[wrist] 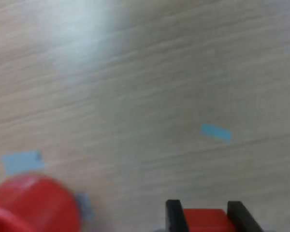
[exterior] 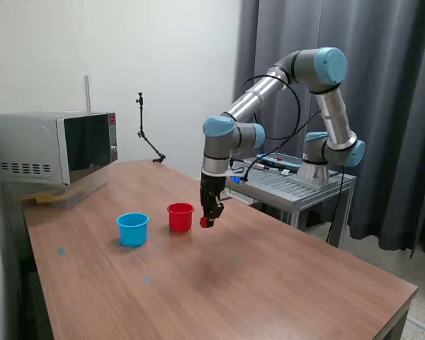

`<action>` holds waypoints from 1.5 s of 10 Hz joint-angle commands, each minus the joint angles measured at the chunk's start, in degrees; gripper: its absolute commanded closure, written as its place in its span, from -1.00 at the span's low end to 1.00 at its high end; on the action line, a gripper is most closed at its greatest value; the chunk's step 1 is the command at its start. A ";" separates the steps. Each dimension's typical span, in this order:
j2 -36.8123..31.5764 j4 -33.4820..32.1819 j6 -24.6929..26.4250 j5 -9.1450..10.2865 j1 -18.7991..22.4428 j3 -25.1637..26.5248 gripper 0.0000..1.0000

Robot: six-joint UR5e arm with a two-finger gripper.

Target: Place red objects in the red bin, and blue objects in the blue bin.

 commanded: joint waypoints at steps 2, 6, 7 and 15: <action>-4.80 0.16 0.88 -2.07 -2.02 0.80 1.00; -8.06 0.95 1.59 -3.30 -6.76 4.23 1.00; -8.07 0.95 1.59 -3.21 -7.03 4.41 1.00; -5.96 0.95 1.50 -1.90 -9.58 3.71 1.00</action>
